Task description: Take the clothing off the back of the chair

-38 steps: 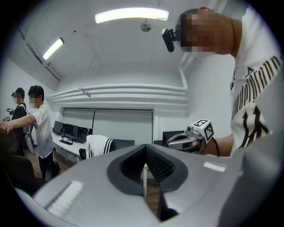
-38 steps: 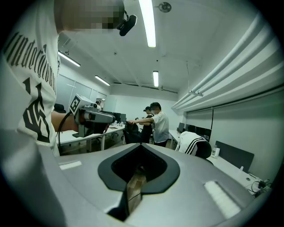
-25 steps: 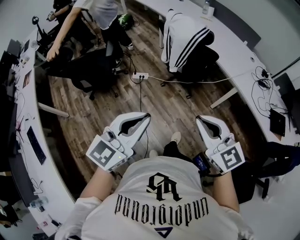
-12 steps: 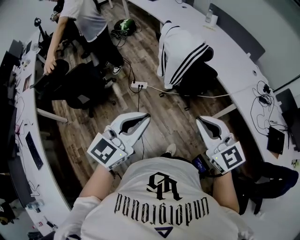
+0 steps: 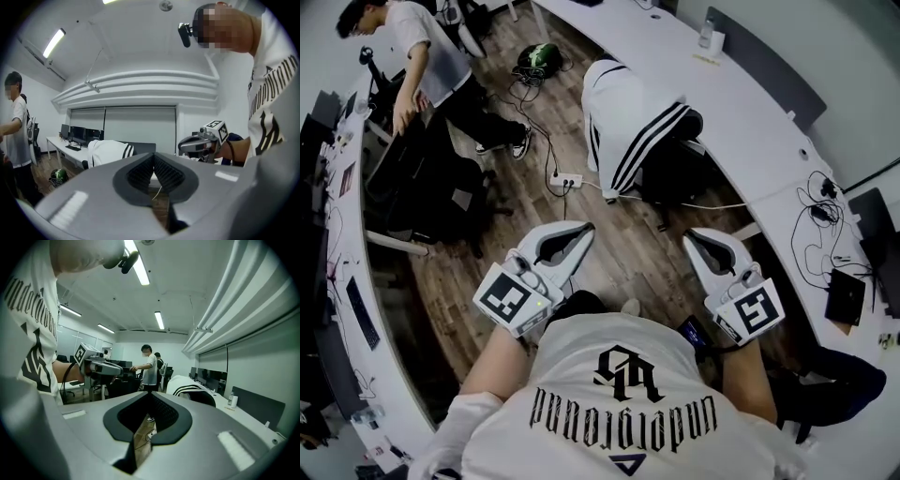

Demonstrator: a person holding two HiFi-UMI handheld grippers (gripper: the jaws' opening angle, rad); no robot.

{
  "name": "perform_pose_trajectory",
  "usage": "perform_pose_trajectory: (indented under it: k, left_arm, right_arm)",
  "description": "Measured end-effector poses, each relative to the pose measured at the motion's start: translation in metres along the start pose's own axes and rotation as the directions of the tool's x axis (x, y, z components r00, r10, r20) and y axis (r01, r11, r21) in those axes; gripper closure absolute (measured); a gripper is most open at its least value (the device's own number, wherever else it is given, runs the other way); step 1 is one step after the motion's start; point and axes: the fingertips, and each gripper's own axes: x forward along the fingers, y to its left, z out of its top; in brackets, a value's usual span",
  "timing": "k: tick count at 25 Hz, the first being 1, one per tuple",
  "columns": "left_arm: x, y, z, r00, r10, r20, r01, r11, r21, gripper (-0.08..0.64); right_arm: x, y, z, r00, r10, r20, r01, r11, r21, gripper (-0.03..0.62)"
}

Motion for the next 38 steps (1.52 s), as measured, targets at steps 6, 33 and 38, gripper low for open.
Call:
perform_pose_trajectory:
  k: [6, 33, 38]
  left_arm:
    - [0.025, 0.034, -0.002, 1.000, 0.020, 0.007, -0.019, 1.000, -0.020, 0.509]
    - [0.133, 0.240, -0.014, 0.987, -0.145, -0.064, 0.144, 0.989, -0.033, 0.403]
    - [0.153, 0.266, -0.035, 0.975, -0.190, -0.112, 0.183, 0.981, -0.071, 0.277]
  right_arm:
    - [0.017, -0.034, -0.007, 1.000, -0.017, -0.004, 0.017, 1.000, 0.023, 0.570]
    - [0.203, -0.135, -0.011, 0.979, -0.119, -0.163, 0.123, 0.992, 0.015, 0.328]
    - [0.229, -0.151, -0.021, 0.964, -0.152, -0.220, 0.160, 0.987, 0.017, 0.284]
